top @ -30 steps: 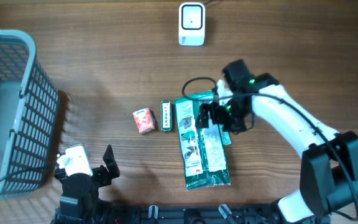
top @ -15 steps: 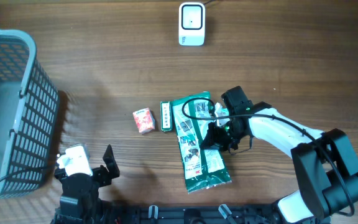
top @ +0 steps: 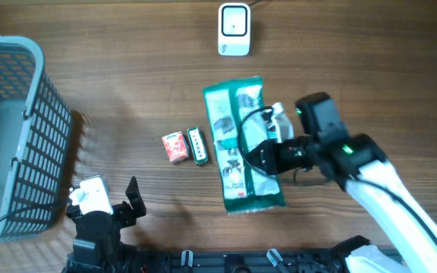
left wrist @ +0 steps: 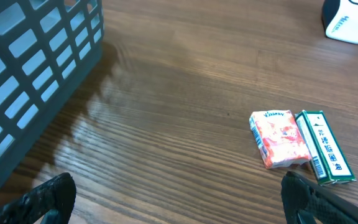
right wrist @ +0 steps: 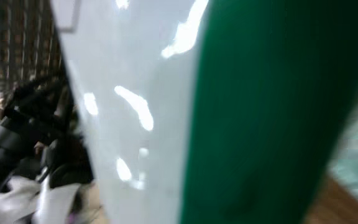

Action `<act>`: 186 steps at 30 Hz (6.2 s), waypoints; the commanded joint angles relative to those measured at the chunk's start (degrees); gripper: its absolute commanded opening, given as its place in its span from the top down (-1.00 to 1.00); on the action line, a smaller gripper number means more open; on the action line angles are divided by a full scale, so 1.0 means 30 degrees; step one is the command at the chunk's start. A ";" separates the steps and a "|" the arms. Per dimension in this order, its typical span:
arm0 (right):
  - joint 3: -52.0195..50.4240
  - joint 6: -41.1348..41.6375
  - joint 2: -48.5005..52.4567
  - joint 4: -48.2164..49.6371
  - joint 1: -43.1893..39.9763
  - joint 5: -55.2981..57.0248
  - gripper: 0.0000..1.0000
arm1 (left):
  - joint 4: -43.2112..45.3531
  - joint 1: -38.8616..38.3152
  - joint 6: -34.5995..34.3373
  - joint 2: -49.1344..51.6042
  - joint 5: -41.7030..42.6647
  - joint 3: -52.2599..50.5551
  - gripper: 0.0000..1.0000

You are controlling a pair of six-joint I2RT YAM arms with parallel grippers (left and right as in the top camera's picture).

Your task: Scan the item barcode

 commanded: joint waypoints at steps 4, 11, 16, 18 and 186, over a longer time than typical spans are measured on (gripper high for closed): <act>0.0321 -0.0357 -0.3089 0.0750 0.0029 0.9275 0.91 | 0.0051 0.0109 -0.0153 -0.0080 -0.0109 -0.0109 -1.00; 0.0321 -0.0466 -0.0896 0.4065 0.1188 1.8761 0.91 | 0.0051 0.0109 -0.0153 -0.0080 -0.0109 -0.0109 -1.00; 0.0321 -0.0903 0.0488 0.3942 0.3235 2.3904 0.91 | 0.0051 0.0109 -0.0153 -0.0080 -0.0109 -0.0109 -1.00; 0.0321 -0.0940 0.0678 0.4248 0.3614 2.6345 0.91 | 0.0051 0.0109 -0.0153 -0.0080 -0.0109 -0.0109 -1.00; 0.1428 -0.1333 0.0874 0.2280 0.3774 0.6608 0.91 | 2.4771 0.1035 -0.2455 2.1107 1.8316 0.7919 0.93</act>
